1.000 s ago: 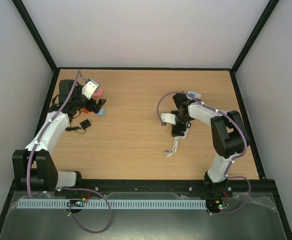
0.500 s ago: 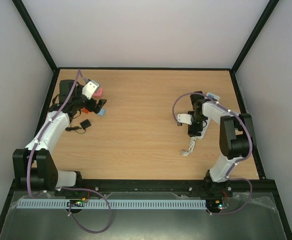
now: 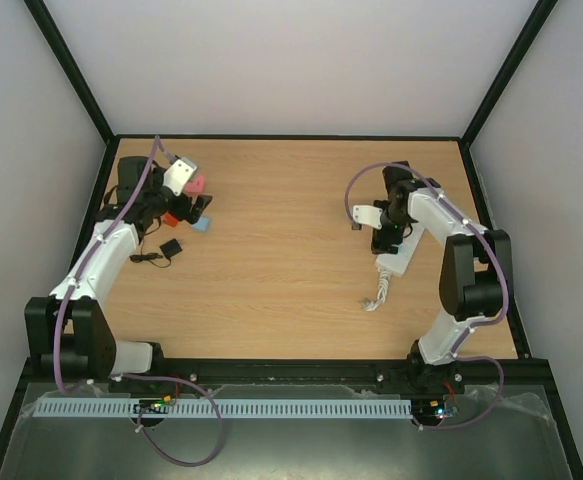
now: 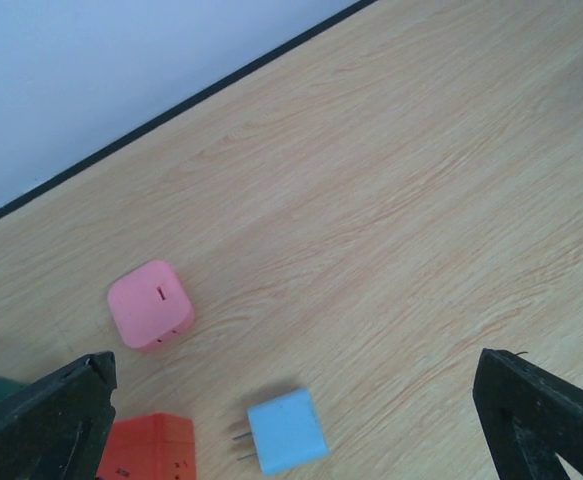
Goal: Pull the plug off the socket
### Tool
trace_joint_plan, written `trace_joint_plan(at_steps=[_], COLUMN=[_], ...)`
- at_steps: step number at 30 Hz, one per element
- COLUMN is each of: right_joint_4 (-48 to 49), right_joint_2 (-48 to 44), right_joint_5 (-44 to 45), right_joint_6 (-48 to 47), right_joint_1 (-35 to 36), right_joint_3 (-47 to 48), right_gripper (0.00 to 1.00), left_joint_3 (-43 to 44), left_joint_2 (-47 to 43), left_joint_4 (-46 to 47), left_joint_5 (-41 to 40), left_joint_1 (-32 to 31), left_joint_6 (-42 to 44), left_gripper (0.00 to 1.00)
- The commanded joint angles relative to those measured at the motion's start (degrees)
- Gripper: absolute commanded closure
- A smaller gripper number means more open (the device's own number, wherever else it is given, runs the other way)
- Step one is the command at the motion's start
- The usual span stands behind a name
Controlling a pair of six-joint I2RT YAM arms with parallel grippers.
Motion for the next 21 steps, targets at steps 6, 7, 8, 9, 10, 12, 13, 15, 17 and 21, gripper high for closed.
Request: trace_joint_plan(at_steps=[6, 7, 8, 9, 10, 12, 13, 15, 17, 21], right_joint_4=[-3.05, -2.35, -1.55, -0.35, 1.33, 6.93, 9.62, 16.26, 22.58, 33.03], right_joint_2=[-3.95, -4.14, -4.25, -4.59, -5.02, -6.02, -6.62, -7.8, -9.03, -12.21], right_joint_5=[-11.66, -13.54, -15.36, -16.88, -18.31, -20.58, -21.4, -21.93, -21.66, -21.41], right_joint_6=[9.26, 11.68, 14.63, 17.43, 20.6, 26.78, 30.2, 38.55, 45.78, 56.89], right_joint_1=[-0.14, -0.14, -0.19, -0.14, -0.17, -0.14, -0.14, -0.2, -0.19, -0.53], right_joint_3=[10.23, 11.4, 12.5, 13.32, 13.85, 14.35, 14.3, 13.87, 12.94, 9.28], right_gripper=[0.02, 0.0, 0.01, 0.02, 0.02, 0.02, 0.02, 0.02, 0.02, 0.02], left_joint_3=[10.29, 11.6, 12.86, 14.4, 15.88, 19.15, 20.45, 22.83, 25.18, 26.65], left_joint_2=[2.66, 2.97, 3.39, 4.21, 4.93, 6.67, 7.67, 9.76, 11.88, 14.04], left_joint_4=[-7.89, -8.68, -9.39, -9.9, -10.26, -10.94, -10.69, -10.77, -11.36, -11.83], left_joint_5=[2.43, 3.96, 5.81, 8.12, 10.02, 14.02, 15.28, 15.44, 12.54, 7.86], left_joint_1=[1.28, 2.13, 3.49, 4.95, 6.45, 9.94, 11.61, 14.07, 15.63, 17.66], left_joint_6=[2.0, 1.64, 1.08, 0.03, -1.27, -4.54, -6.84, -10.71, -13.53, -15.95], left_gripper=[0.0, 0.0, 0.0, 0.0, 0.0, 0.0, 0.0, 0.0, 0.0, 0.0])
